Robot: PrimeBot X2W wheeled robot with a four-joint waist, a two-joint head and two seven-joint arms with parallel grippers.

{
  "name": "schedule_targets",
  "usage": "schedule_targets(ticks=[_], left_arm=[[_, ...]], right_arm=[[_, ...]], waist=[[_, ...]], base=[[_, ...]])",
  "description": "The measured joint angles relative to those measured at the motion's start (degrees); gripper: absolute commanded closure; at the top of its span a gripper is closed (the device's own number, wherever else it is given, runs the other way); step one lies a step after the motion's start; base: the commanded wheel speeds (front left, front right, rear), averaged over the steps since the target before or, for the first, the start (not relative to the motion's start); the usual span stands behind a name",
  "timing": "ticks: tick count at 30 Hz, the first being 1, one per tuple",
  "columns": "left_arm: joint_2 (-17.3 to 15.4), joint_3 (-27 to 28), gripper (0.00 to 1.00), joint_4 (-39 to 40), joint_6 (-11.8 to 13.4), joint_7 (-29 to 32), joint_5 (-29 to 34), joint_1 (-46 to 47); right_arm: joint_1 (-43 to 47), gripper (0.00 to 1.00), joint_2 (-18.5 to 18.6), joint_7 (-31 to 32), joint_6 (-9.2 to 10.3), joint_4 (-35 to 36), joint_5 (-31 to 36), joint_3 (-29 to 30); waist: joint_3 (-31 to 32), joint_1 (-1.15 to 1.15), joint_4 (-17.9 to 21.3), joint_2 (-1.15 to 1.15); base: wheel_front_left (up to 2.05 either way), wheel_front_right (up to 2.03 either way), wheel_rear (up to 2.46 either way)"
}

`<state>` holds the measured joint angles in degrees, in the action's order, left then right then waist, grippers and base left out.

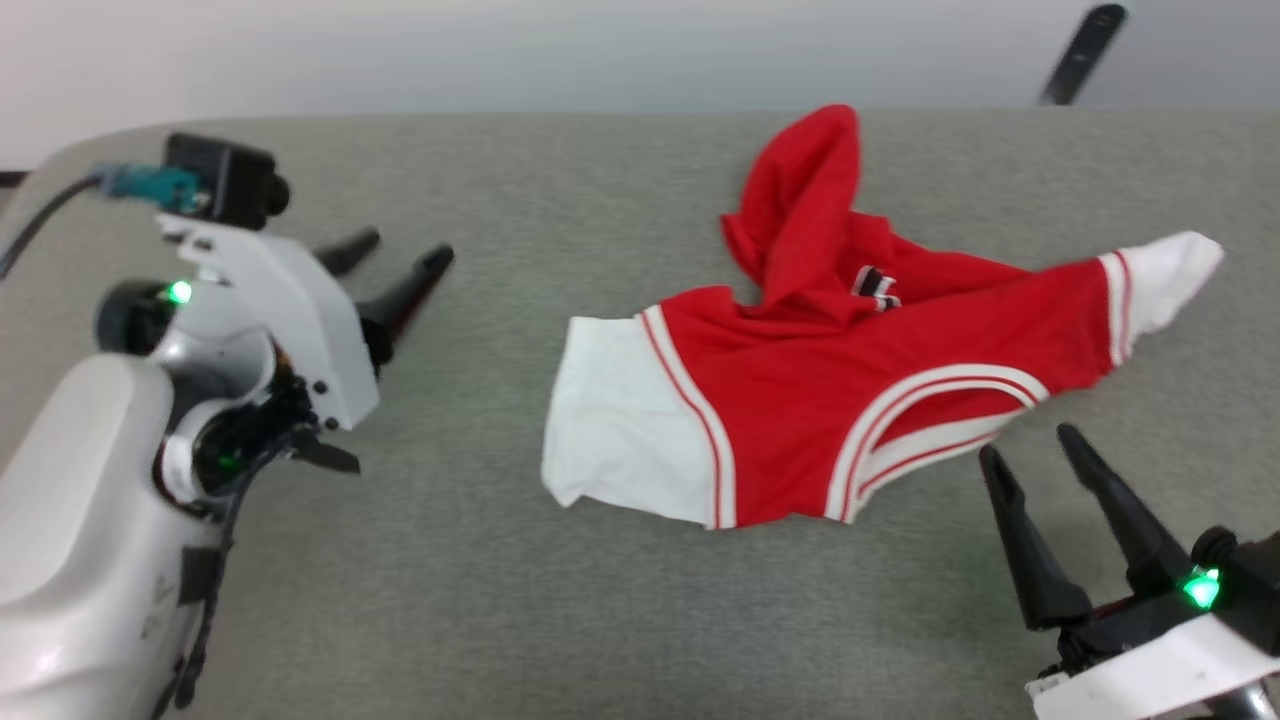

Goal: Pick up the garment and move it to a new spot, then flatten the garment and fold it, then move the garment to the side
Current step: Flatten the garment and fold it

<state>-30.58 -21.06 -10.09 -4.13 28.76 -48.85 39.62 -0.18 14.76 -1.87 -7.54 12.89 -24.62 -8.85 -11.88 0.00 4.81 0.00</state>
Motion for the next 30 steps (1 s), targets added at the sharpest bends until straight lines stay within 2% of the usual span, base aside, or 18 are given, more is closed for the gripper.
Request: schedule_targets(ticks=[5,8,14,17,20,24,30], left_arm=[[0.5,-4.0,0.00,-6.7,2.4,15.5,-3.6,3.5],[2.0,-5.4,0.00,-9.2,5.5,22.5,-5.8,4.3],[3.8,-7.3,0.00,-10.9,9.0,30.9,-8.9,3.3],[4.9,-6.9,0.00,-10.1,10.8,32.9,-10.7,2.8],[4.2,-7.3,0.00,-8.9,11.9,33.9,-10.5,2.4],[3.7,-8.1,0.00,-8.4,12.2,33.2,-9.2,1.5],[3.2,-9.5,0.00,-8.2,10.7,31.4,-6.9,1.4]], right_arm=[[1.9,0.00,-1.8,-0.7,0.00,1.1,0.8,0.8],[2.1,0.00,-2.4,-0.7,0.00,1.5,1.1,1.3],[1.8,0.00,-2.9,-1.1,0.01,2.2,1.3,2.1],[1.4,0.00,-3.0,-1.1,0.00,2.2,1.3,2.2],[1.3,0.00,-3.1,-1.2,0.00,2.1,1.3,2.0],[0.3,0.00,-3.3,-1.3,0.00,2.1,1.1,1.5],[-0.5,0.00,-3.1,-1.5,0.00,1.7,0.6,0.9]], waist=[[-0.7,0.00,3.0,0.00],[-1.2,0.00,4.7,0.00],[-2.4,0.00,7.4,0.00],[-2.9,0.00,8.2,0.00],[-3.4,0.00,8.7,0.00],[-4.1,0.00,9.2,0.00],[-5.1,0.00,10.0,0.00]], base=[[0.00,0.00,0.00],[0.00,0.00,0.00],[0.00,0.00,0.00],[0.00,0.00,0.00],[0.00,0.00,0.00],[0.00,0.00,0.00],[0.00,0.00,0.00]])
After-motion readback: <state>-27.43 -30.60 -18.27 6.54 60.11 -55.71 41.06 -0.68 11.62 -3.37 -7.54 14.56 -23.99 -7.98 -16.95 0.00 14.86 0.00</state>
